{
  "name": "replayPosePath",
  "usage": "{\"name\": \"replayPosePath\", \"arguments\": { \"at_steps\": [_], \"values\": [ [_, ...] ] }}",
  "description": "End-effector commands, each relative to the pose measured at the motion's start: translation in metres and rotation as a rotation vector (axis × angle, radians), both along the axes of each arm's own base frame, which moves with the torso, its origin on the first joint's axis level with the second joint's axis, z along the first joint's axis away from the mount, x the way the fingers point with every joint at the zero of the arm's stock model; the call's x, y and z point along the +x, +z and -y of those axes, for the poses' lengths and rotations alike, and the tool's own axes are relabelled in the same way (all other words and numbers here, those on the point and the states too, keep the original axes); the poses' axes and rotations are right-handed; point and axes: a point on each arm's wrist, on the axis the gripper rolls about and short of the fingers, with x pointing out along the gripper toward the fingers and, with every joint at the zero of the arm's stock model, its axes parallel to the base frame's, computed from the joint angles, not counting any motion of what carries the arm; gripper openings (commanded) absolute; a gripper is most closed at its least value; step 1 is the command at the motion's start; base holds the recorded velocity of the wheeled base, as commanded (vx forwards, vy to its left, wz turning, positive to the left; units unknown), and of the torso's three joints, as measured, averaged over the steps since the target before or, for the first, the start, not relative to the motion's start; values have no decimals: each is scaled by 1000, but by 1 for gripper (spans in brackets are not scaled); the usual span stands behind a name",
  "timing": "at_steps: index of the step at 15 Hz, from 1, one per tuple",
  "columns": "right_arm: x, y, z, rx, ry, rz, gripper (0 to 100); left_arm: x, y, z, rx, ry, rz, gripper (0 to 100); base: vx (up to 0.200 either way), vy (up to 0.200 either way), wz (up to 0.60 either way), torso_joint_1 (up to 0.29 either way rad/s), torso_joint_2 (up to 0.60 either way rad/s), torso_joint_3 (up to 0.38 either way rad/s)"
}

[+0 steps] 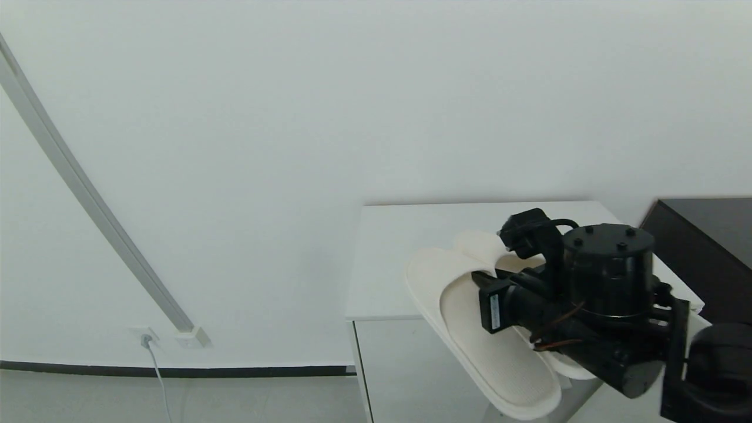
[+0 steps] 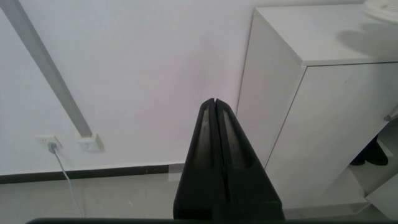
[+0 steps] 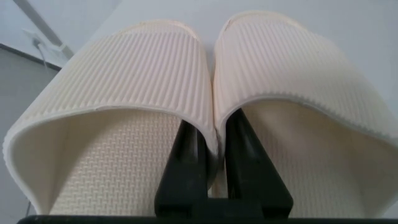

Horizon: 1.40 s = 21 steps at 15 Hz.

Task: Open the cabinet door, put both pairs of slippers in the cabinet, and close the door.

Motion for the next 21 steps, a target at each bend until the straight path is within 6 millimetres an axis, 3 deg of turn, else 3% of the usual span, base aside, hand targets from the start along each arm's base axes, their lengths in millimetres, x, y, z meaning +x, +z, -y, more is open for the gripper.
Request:
{"name": "replayPosePath", "arguments": {
  "at_steps": [1, 8, 19, 21],
  "values": [
    [-23, 21, 19, 42, 17, 36, 0, 0, 0, 0, 0, 1, -1, 0, 0, 0, 0, 0, 0, 0],
    [-30, 8, 15, 6, 47, -8, 0, 0, 0, 0, -4, 1, -1, 0, 0, 0, 0, 0, 0, 0],
    [-30, 2, 13, -12, 52, -23, 0, 0, 0, 0, -22, 1, -2, 0, -200, 0, 0, 0, 1, 1],
    [-31, 0, 14, -18, 52, -26, 0, 0, 0, 0, -20, 1, -1, 0, 0, 0, 0, 0, 0, 0]
  ]
}}
